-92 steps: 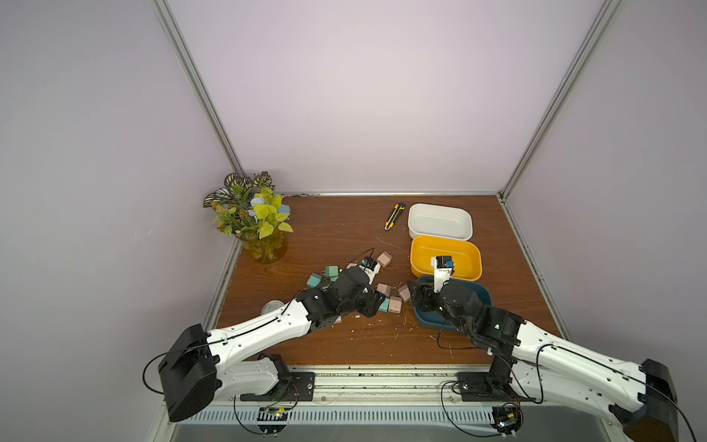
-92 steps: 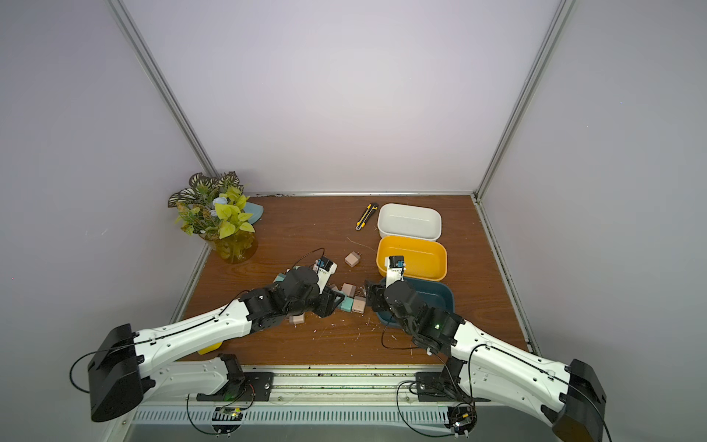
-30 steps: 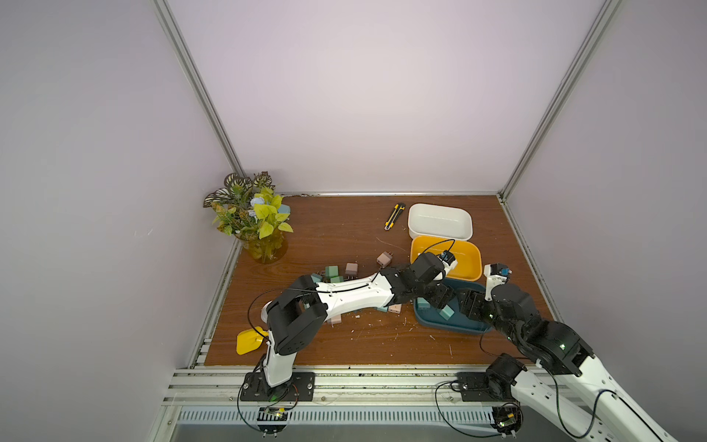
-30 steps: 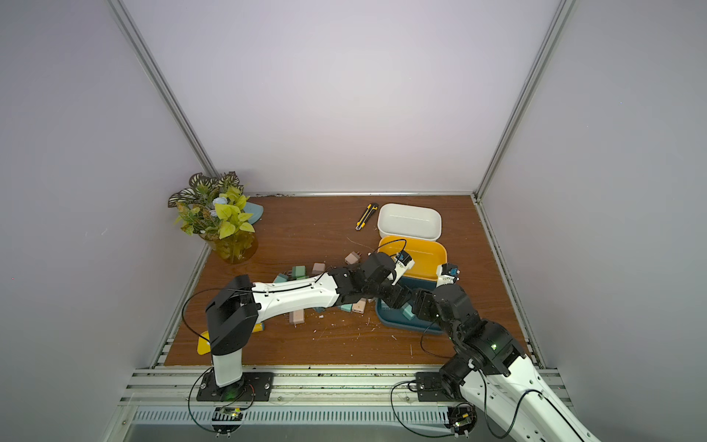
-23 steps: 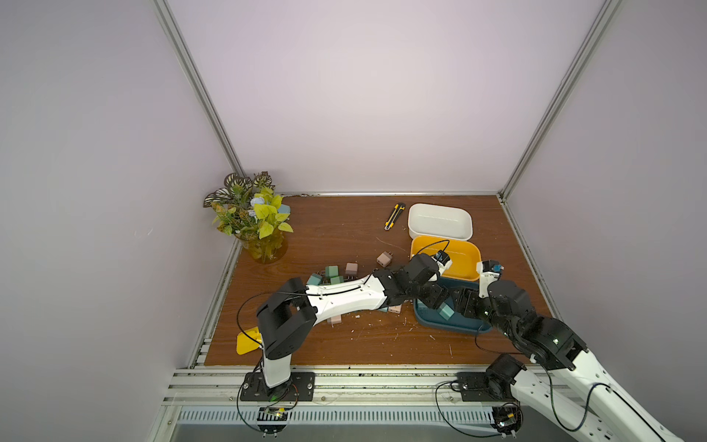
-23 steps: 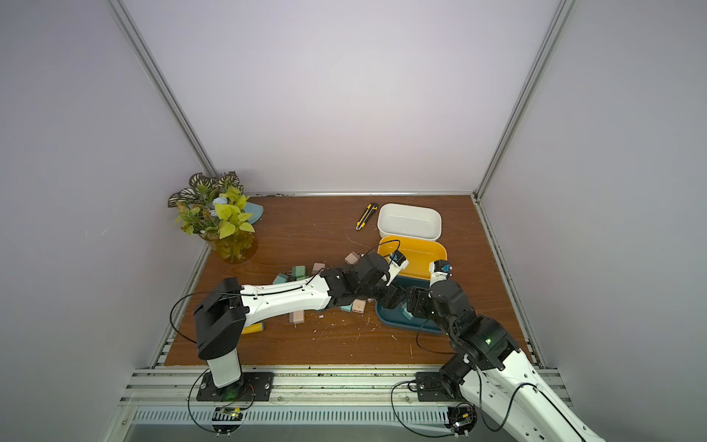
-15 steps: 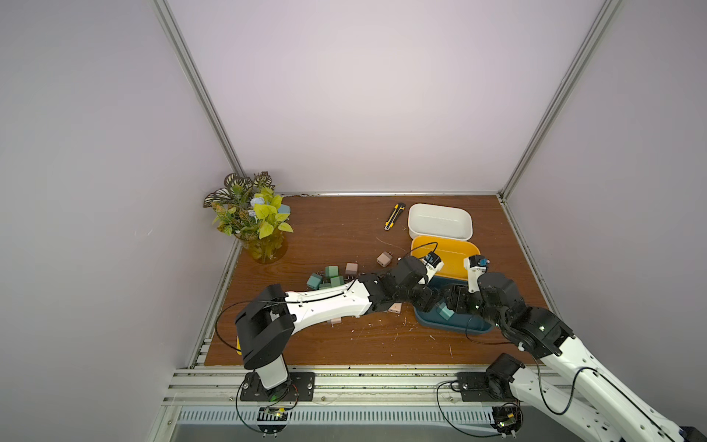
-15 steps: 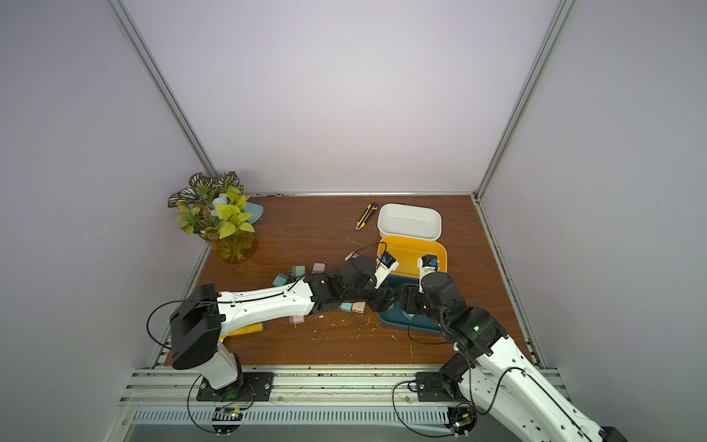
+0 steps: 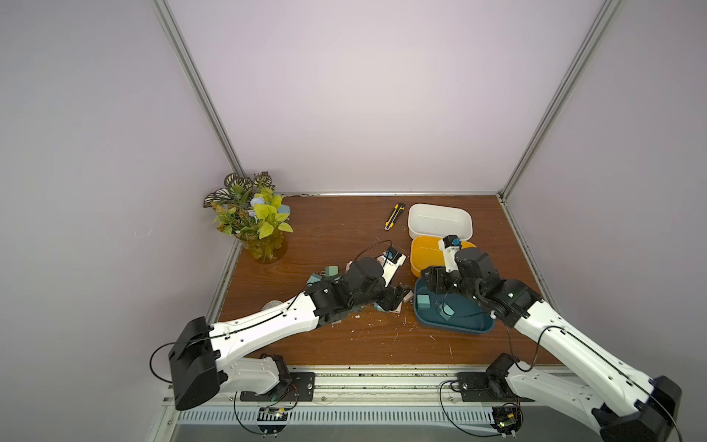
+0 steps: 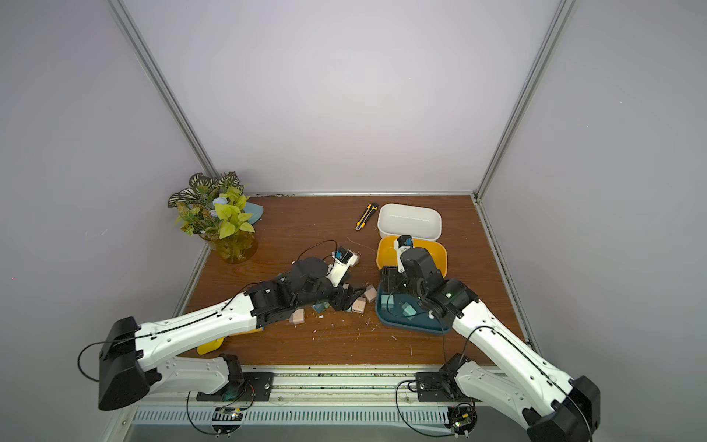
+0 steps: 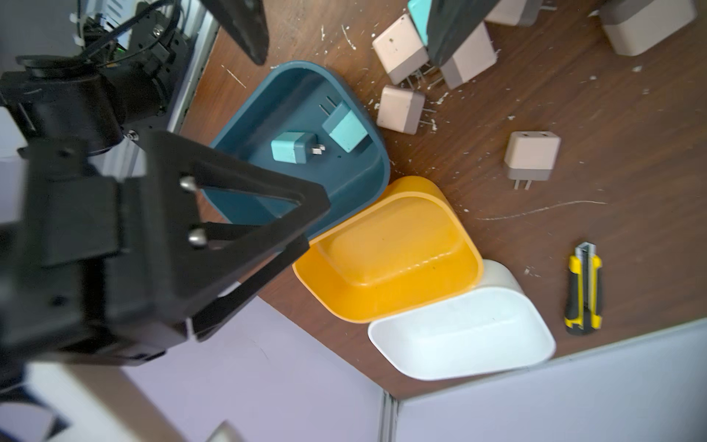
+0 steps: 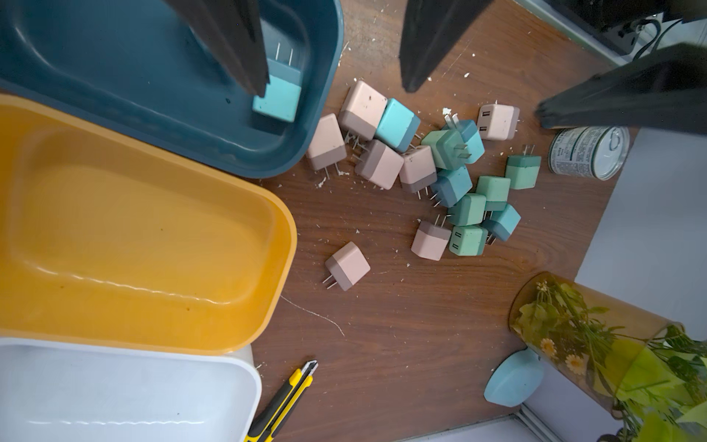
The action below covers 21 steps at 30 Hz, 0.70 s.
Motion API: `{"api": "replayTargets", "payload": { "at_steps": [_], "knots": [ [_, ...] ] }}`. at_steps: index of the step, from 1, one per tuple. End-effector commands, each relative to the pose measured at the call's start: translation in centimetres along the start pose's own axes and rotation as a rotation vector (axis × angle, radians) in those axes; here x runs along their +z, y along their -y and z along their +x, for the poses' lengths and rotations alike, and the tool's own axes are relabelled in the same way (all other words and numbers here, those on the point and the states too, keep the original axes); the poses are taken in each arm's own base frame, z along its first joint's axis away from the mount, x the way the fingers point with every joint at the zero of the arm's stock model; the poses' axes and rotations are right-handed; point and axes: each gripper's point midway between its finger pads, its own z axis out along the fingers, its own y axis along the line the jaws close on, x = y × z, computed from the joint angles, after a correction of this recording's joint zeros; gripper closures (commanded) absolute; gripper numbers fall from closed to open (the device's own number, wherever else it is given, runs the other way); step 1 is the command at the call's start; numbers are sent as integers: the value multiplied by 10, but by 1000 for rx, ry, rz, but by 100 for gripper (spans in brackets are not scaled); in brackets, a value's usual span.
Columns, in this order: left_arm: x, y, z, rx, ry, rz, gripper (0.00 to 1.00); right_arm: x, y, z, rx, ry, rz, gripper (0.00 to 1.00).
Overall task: Place the plugs by color into the storage box
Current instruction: Pick up the plug from the center of the board.
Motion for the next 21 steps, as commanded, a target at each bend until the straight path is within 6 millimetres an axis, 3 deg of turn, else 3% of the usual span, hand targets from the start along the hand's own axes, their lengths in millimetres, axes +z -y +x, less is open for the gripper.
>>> {"api": "replayTargets", "payload": {
  "at_steps": [1,5,9,13,21],
  "knots": [
    [-13,-29,4,56,-9,-145,33,3,-20,-25,-38,48,-44,39],
    [-22,-52,2,110,2,-247,35,18,-23,-23,-44,25,-20,35],
    [-16,-77,6,91,-28,-285,36,35,-25,-15,-50,-1,19,35],
    [-12,-105,8,72,-59,-339,38,56,-39,-14,-60,-22,20,34],
    [-22,-166,-23,-46,3,-422,37,117,-56,-16,-78,-82,72,30]
  ]
}}
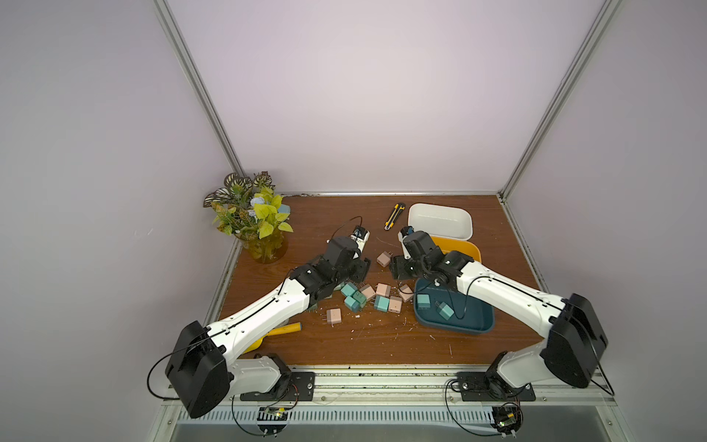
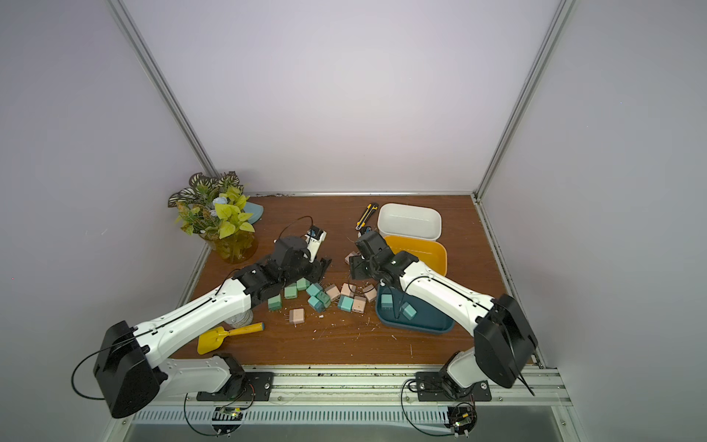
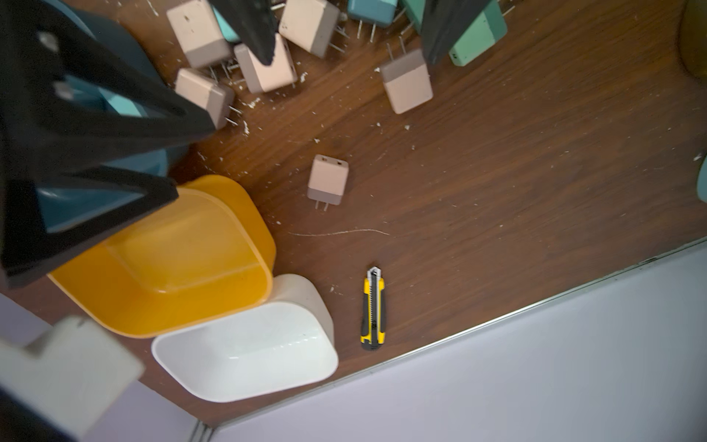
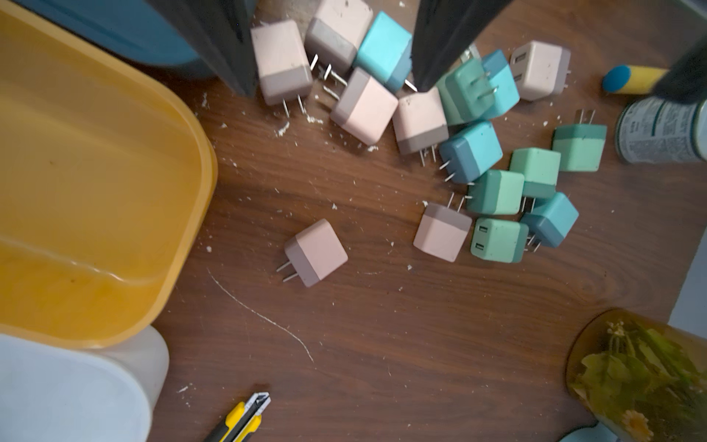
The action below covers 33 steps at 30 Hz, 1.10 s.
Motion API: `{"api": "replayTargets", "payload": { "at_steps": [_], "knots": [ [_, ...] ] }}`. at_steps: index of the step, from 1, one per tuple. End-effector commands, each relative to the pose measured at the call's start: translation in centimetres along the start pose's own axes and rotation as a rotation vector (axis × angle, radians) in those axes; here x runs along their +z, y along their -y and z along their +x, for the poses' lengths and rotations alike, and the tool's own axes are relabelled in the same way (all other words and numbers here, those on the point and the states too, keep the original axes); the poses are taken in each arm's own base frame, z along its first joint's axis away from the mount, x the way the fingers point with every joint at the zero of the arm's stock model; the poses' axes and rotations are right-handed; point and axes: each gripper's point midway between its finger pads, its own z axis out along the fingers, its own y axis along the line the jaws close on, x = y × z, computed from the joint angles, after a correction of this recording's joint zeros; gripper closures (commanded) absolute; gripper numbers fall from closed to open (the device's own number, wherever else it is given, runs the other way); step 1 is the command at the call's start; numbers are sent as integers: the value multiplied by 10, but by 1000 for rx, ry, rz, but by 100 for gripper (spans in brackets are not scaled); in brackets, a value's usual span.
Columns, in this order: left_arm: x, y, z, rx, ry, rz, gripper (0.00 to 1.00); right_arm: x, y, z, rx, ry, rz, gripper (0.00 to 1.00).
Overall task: Place the plugs by color into the storage box
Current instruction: Pick up the plug from the center of the board.
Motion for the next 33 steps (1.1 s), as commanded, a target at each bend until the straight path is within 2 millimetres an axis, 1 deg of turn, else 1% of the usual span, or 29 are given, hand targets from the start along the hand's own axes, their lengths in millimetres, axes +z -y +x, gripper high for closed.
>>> {"api": "replayTargets", "payload": {
  "at_steps": [1,4,6,7,10,12,15,18,24,29,33],
  "knots": [
    [2,-24,-24,-50,42,-15,37,14,-13,-23,26,44,-3,29],
    [12,-43,-23,-119,26,-4,38,33,-18,-31,39,53,13,25],
    [18,-54,-19,-125,15,-22,38,48,-18,-35,29,49,45,21],
    [20,-56,-16,-119,4,-26,38,54,-18,-37,24,44,64,19],
    [27,-55,-6,-91,-35,-14,38,76,-13,-37,3,3,140,16],
    [31,-49,1,-85,-58,17,38,90,-12,-36,-4,-20,171,15],
    [35,-40,8,-79,-81,73,38,105,-11,-36,6,-22,183,16],
    [36,-35,10,-82,-91,99,39,115,-8,-35,31,-18,188,16],
    [37,-33,16,-89,-106,111,39,133,-2,-26,61,-48,208,17],
    [40,-31,18,-107,-115,123,40,139,0,-23,63,-52,221,17],
    [42,-26,21,-132,-123,149,41,139,3,-26,58,-38,240,17]
  ]
}}
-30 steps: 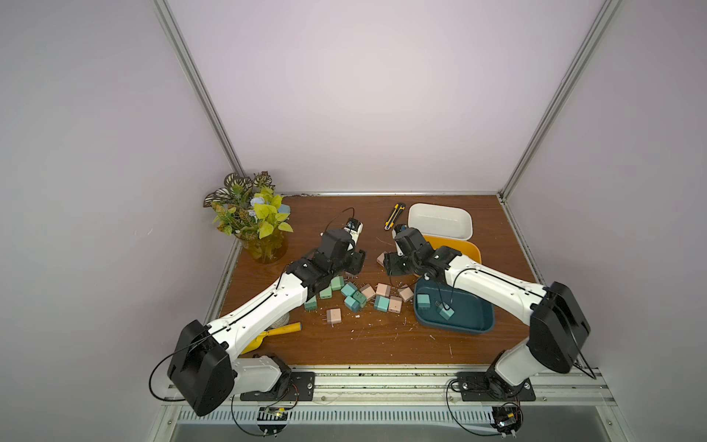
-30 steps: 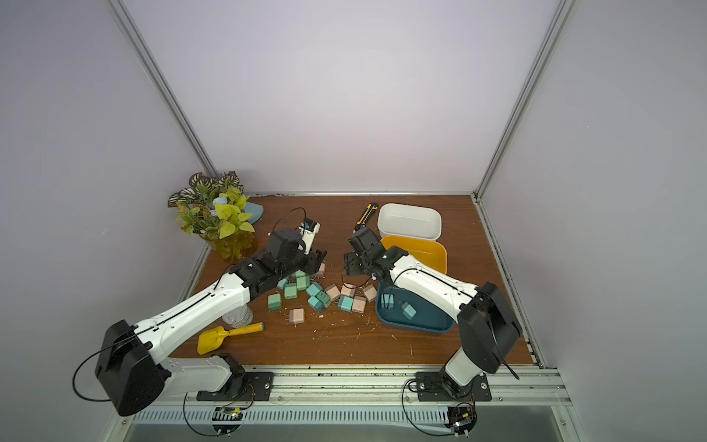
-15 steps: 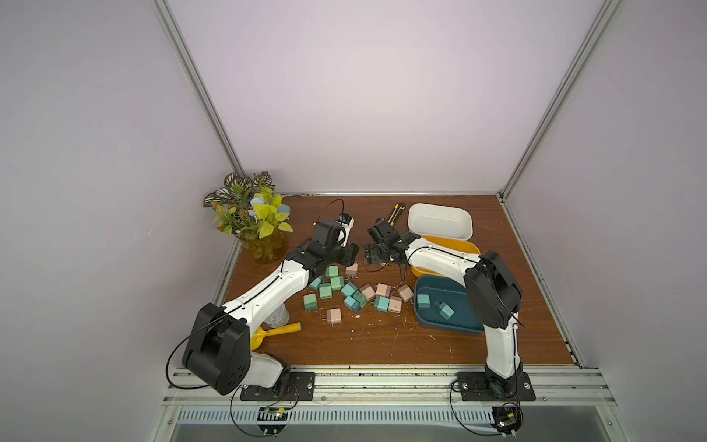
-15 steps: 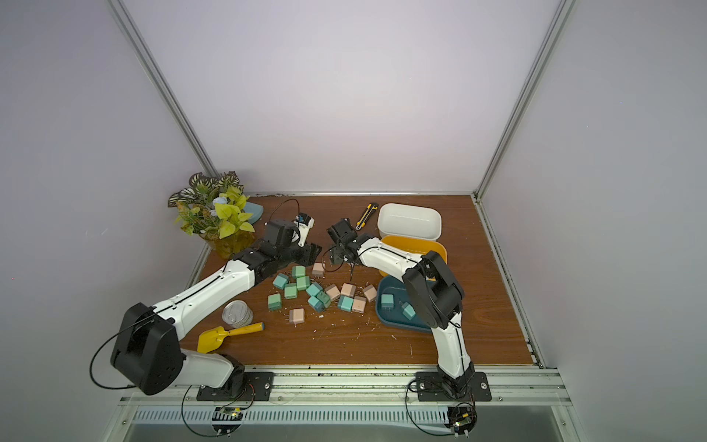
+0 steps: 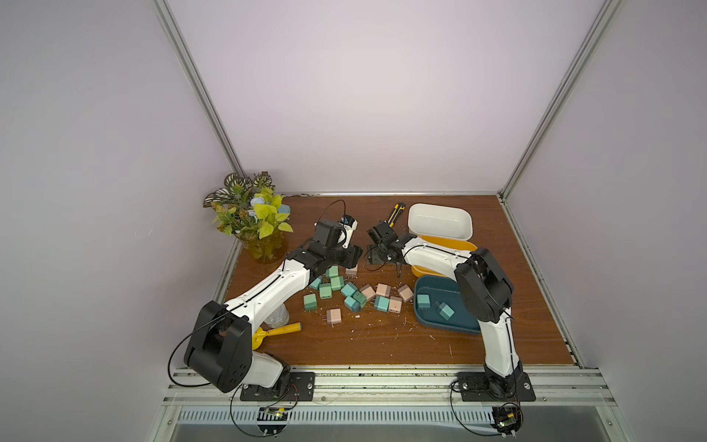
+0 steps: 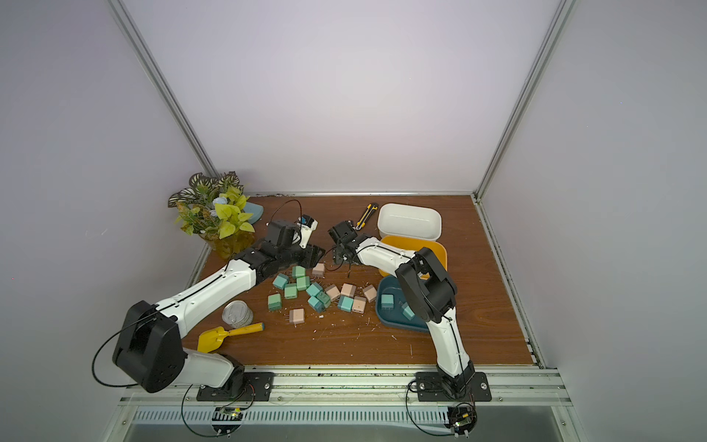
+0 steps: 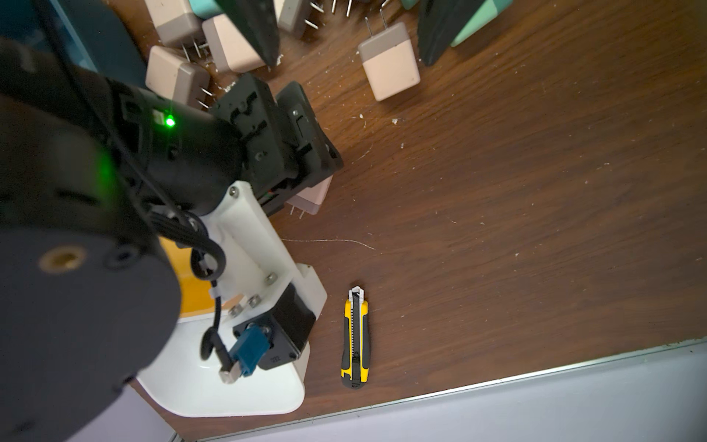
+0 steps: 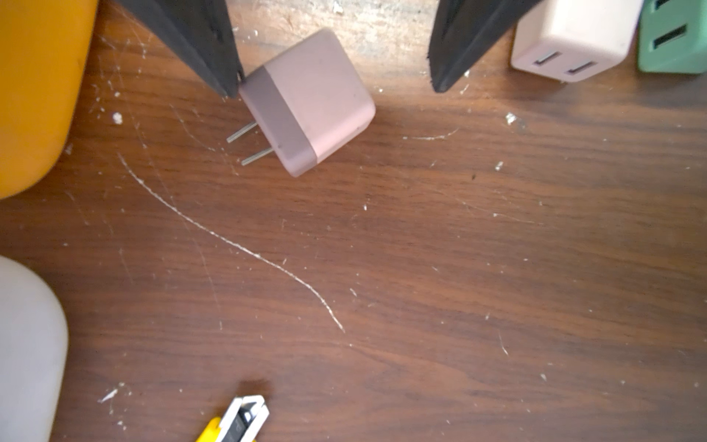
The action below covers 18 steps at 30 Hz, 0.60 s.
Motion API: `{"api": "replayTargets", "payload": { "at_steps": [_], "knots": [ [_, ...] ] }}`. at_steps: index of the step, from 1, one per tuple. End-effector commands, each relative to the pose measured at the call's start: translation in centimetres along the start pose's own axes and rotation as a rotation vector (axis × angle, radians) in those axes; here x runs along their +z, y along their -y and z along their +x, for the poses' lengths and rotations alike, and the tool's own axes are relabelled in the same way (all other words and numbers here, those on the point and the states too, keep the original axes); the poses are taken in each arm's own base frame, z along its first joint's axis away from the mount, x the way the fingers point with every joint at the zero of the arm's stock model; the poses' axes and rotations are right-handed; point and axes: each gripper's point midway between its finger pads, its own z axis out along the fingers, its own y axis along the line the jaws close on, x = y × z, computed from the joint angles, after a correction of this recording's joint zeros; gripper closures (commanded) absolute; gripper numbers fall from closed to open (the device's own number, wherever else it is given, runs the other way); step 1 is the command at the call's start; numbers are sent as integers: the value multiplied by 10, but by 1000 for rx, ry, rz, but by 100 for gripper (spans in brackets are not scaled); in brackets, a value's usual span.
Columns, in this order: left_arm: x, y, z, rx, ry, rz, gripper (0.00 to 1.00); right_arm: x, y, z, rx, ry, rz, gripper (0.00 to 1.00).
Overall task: Place the plugs by color into the storage box
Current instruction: Pick up the plug from the center of the board.
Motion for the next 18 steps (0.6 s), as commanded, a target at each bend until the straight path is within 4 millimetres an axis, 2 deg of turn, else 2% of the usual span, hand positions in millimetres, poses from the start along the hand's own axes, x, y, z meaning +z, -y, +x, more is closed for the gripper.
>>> {"api": "replayTargets", "payload": {
  "at_steps": [1,10,14,18],
  "knots": [
    [4,4,9,-22,-33,35,41,-1,2,-13,14,33,28,17],
    [2,2,13,-12,-48,24,41,13,10,-11,15,12,53,18],
    [4,3,14,-15,-52,31,41,16,7,-11,18,15,41,19],
    [2,3,13,-12,-48,28,41,15,5,-16,17,24,36,26]
  ]
}}
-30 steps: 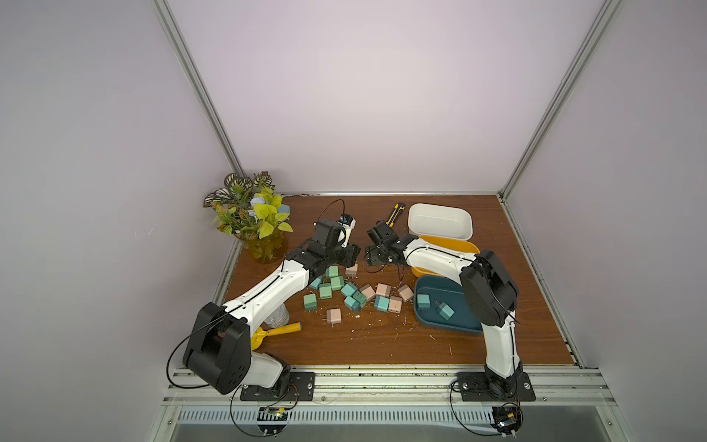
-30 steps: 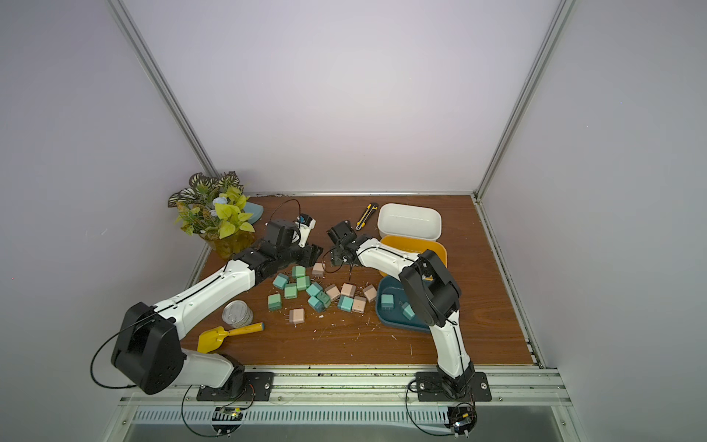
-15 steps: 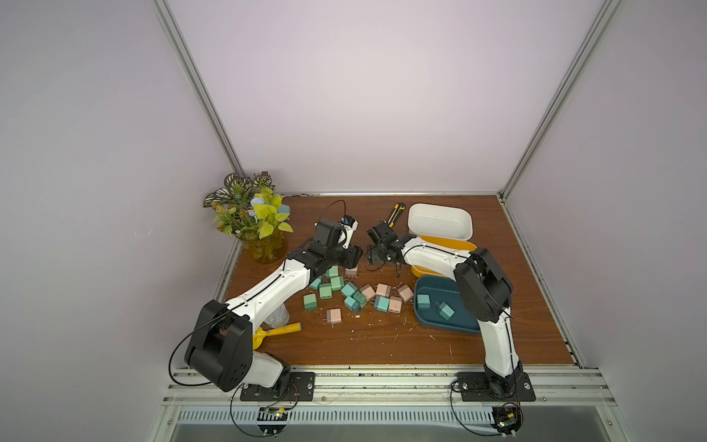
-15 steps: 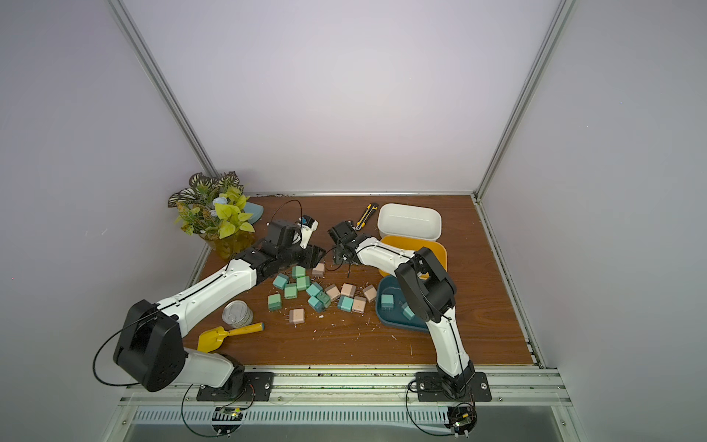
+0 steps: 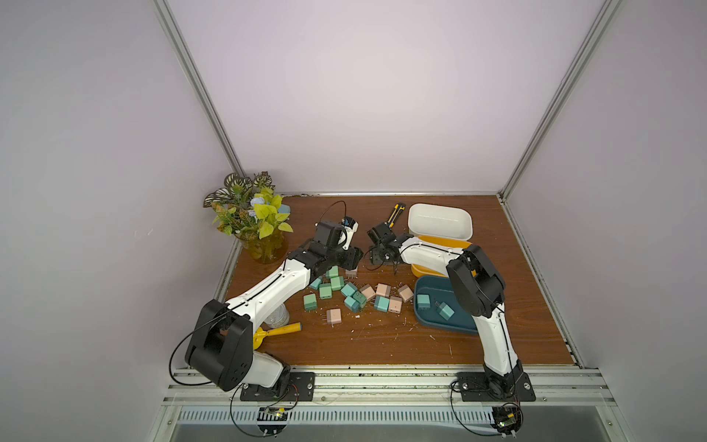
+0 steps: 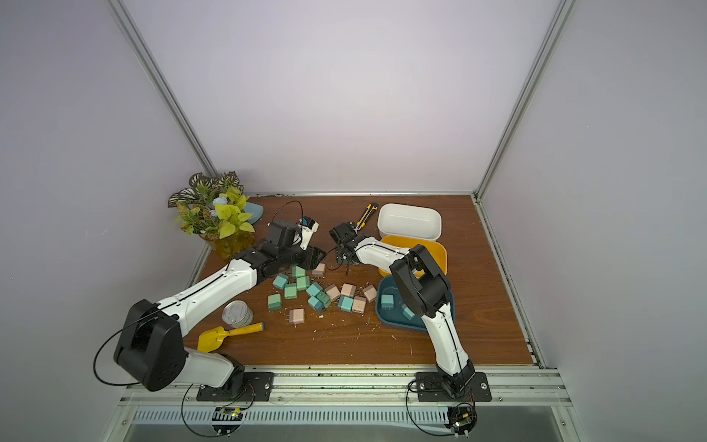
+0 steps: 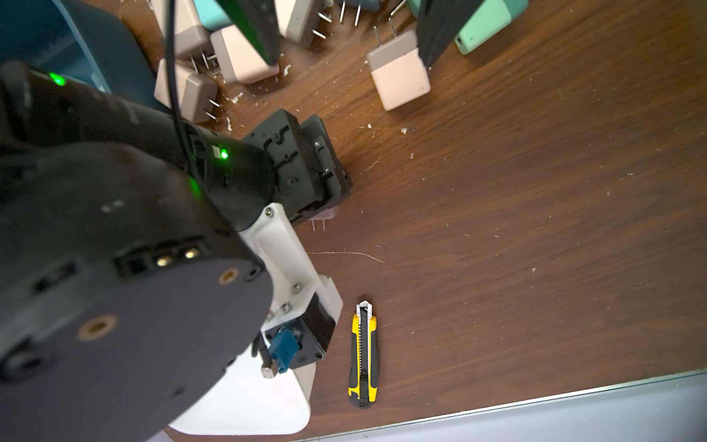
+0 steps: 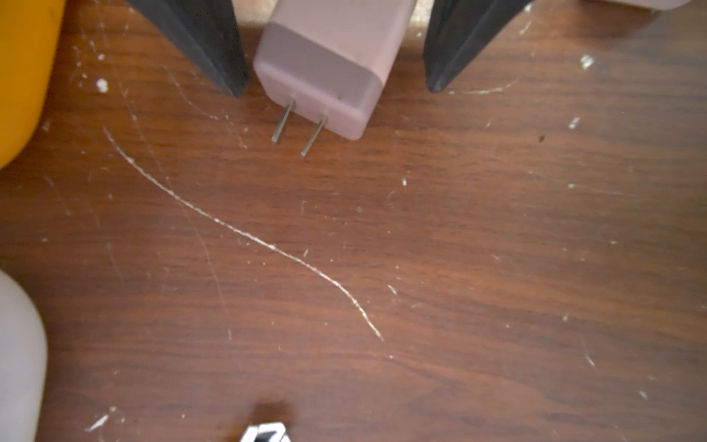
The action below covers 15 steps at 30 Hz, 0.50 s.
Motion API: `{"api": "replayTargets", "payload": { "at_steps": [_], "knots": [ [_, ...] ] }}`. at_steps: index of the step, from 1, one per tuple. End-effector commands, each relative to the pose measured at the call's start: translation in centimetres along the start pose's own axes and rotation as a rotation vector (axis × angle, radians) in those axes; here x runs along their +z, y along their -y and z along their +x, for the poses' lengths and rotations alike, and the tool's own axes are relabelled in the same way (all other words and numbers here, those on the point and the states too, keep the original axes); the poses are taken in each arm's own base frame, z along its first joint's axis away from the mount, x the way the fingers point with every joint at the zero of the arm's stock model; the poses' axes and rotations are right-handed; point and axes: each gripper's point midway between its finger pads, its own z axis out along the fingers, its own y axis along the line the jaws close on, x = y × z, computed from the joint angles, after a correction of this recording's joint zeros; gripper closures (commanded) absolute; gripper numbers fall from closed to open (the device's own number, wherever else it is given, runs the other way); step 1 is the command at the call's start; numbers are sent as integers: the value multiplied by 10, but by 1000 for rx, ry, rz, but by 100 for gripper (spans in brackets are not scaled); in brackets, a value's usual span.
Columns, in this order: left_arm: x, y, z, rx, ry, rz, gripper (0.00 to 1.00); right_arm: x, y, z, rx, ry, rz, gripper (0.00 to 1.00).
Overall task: Place the plugs by color into the storage box
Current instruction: Pick up the plug from the center of the board.
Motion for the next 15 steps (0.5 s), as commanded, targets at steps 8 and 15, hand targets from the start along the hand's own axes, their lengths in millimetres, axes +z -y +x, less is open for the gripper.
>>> {"api": "replayTargets", "payload": {
  "at_steps": [8,15],
  "knots": [
    [-2,3,2,-3,-6,23,41,-18,-9,-23,11,45,-48,53],
    [-6,4,-2,-6,13,34,41,-32,-18,-25,20,45,-111,66]
  ]
}}
